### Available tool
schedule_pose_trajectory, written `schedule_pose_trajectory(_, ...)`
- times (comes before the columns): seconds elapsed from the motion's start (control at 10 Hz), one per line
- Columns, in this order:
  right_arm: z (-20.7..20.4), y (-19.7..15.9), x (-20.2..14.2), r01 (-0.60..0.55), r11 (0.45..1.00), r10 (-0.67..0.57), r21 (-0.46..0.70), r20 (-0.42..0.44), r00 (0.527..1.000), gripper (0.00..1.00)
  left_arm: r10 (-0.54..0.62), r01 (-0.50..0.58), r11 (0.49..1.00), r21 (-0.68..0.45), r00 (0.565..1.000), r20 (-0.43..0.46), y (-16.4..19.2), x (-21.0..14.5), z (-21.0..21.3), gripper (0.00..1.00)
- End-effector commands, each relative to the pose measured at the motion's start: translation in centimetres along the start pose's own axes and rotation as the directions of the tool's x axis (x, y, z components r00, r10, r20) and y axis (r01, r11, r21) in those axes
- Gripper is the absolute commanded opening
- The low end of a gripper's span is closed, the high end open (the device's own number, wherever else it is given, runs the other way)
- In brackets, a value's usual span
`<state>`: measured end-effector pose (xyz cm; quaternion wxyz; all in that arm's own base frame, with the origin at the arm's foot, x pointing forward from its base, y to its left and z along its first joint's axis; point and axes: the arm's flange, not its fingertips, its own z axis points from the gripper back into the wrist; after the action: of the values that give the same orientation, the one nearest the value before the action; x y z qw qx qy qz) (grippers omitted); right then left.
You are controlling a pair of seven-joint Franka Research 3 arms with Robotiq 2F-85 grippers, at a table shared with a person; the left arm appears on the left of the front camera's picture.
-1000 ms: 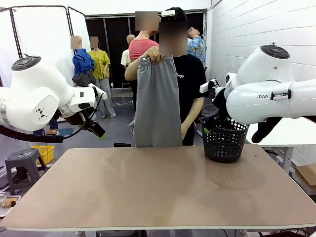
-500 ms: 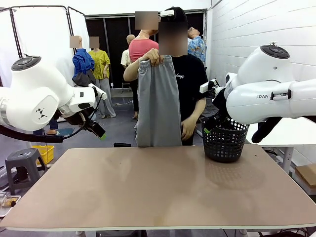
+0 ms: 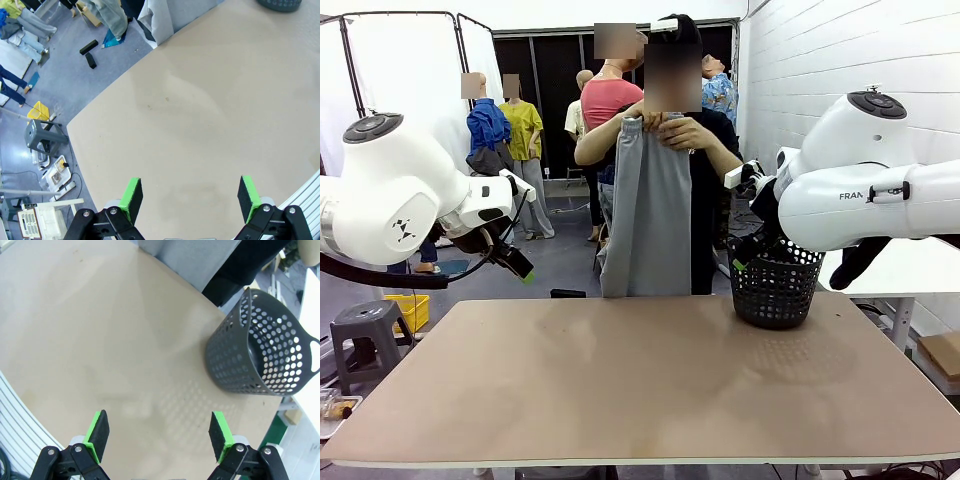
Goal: Fold the training pants.
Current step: Grab both ends of the Training pants handed by a person.
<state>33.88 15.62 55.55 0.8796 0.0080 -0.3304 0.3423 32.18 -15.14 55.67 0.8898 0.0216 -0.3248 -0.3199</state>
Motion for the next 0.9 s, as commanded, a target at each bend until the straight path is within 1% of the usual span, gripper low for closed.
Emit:
schedule_pose_trajectory(0.0,-0.02,-0.11,0.08,0.003,1.000,-0.003,-0.002,-0.001,1.000,1.00,-0.001,0.001,1.000,-0.002,1.000,0.000,0.09,0.31,0.02,1.00)
schedule_pose_trajectory(0.8,-0.02,-0.11,0.08,0.003,1.000,-0.003,-0.002,-0.001,1.000,1.00,-0.001,0.001,1.000,-0.002,1.000,0.000,0.09,0.31,0.02,1.00)
